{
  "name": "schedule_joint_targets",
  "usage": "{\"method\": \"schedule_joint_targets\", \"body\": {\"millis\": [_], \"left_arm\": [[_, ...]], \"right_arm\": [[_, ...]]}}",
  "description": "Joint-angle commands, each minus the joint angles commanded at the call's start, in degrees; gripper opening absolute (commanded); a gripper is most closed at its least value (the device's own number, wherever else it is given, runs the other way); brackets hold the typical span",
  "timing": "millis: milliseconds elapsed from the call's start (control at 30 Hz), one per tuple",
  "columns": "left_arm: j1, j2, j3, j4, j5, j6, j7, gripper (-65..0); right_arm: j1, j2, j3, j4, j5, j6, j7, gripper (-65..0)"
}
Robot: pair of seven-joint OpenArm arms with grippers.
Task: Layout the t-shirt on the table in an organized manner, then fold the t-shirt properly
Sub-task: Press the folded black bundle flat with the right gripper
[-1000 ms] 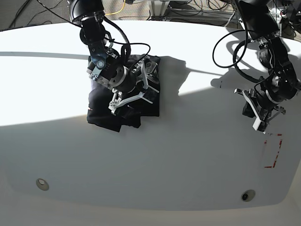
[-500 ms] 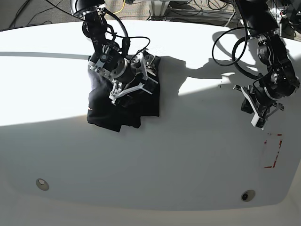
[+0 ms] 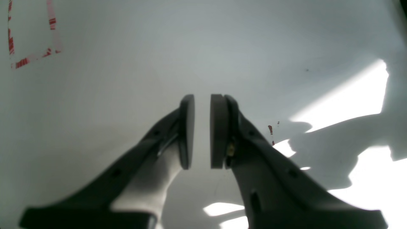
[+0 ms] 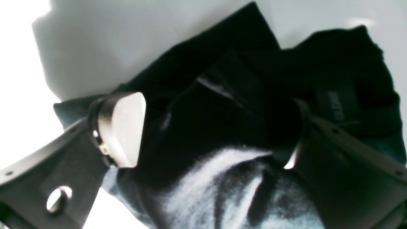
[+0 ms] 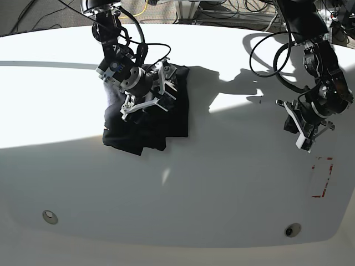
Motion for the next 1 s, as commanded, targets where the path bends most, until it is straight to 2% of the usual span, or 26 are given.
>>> {"method": "schedule_joint_targets", "body": {"millis": [100, 167, 533, 767, 1000], "left_arm": [[0.0, 0.0, 0.0, 0.0, 0.0, 0.0, 0.0, -56.8], [0.0, 0.0, 0.0, -0.1, 0.0, 0.0, 0.0, -56.8], [0.0, 0.0, 0.1, -0.1, 0.0, 0.0, 0.0, -56.8], [0.0, 0.0, 0.9, -0.2, 0.0, 0.0, 0.0, -56.8], [0.0, -0.2, 3.0, -0.2, 0.0, 0.0, 0.0, -56.8]], "right_arm": [[0.1, 0.0, 1.1, -0.4, 0.0, 0.00, 0.0, -23.9], [0.1, 0.0, 1.5, -0.9, 0.0, 0.00, 0.0, -23.9], [-2.5, -0.3, 1.3, 0.5, -0.1, 0.00, -0.2, -16.3], [-5.9, -1.3, 1.2, 5.1, -0.1, 0.00, -0.4, -8.2], [-7.9, -1.5, 1.2, 5.5, -0.1, 0.00, -0.4, -7.3]]}}
